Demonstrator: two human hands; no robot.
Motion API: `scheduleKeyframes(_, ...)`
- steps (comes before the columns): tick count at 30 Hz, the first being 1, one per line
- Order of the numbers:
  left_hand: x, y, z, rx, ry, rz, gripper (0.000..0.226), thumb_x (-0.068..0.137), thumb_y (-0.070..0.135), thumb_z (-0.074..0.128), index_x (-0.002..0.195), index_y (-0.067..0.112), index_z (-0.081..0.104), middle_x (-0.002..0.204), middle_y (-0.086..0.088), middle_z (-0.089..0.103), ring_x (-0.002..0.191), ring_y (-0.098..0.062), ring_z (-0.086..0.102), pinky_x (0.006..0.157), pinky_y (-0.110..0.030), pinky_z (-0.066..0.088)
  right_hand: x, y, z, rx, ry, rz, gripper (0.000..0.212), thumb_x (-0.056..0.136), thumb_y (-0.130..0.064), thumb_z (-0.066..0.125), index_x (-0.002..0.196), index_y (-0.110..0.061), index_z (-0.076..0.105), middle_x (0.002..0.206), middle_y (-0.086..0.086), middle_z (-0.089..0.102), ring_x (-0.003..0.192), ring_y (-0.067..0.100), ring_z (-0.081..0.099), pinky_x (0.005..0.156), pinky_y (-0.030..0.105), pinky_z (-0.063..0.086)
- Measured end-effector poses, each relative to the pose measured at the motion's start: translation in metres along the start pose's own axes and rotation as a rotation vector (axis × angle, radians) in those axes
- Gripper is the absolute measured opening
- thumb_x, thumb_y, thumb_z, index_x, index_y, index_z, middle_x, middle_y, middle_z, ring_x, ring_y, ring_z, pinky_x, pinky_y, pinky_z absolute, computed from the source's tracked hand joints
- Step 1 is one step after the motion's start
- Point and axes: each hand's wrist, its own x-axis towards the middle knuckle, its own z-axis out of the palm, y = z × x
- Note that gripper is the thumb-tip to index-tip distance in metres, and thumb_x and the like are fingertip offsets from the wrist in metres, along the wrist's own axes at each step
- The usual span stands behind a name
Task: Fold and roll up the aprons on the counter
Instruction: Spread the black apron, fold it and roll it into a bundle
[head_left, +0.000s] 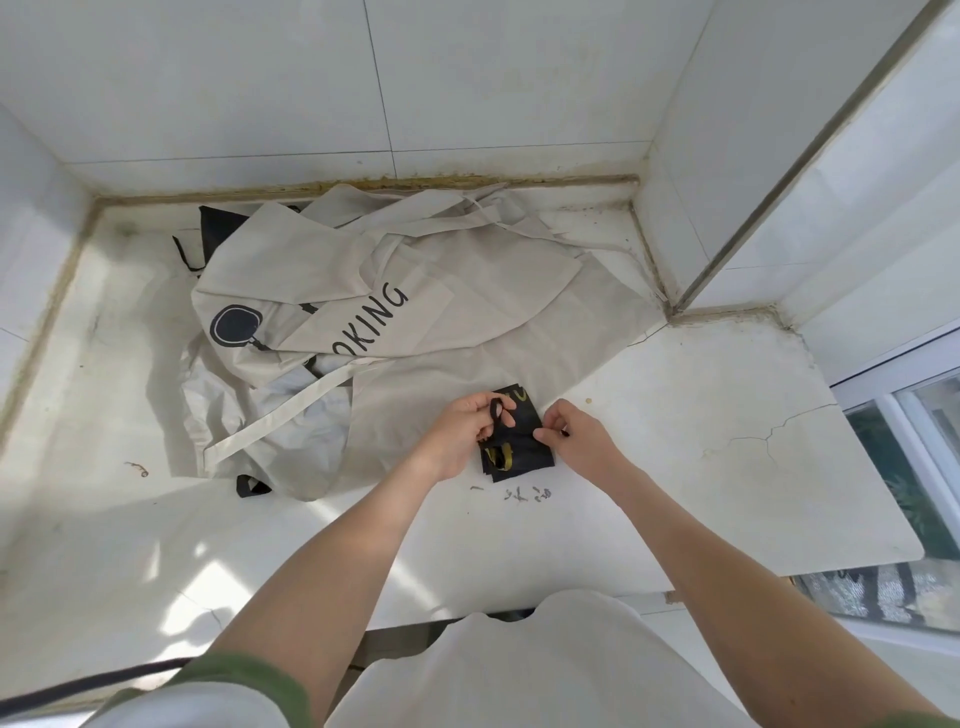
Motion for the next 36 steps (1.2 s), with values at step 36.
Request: scheduleKeyframes(36, 0.008, 0.000, 0.023, 0.790, 0.090, 0.209, 0.025, 0.098, 0.006, 0.040, 0.083, 0.005, 0.060, 0.067, 0.005, 0.052, 0.069, -0.016, 0.051, 0.065, -0.021, 0.037, -0.013, -0.040, 0.007, 0.508, 0.071, 0.037, 0.018, 0.093, -0.008, 0.055, 0.076, -0.007, 0.059, 0.063, -0.007, 0.055, 0.060, 0.004, 0.046, 0.057, 0.008, 0.037)
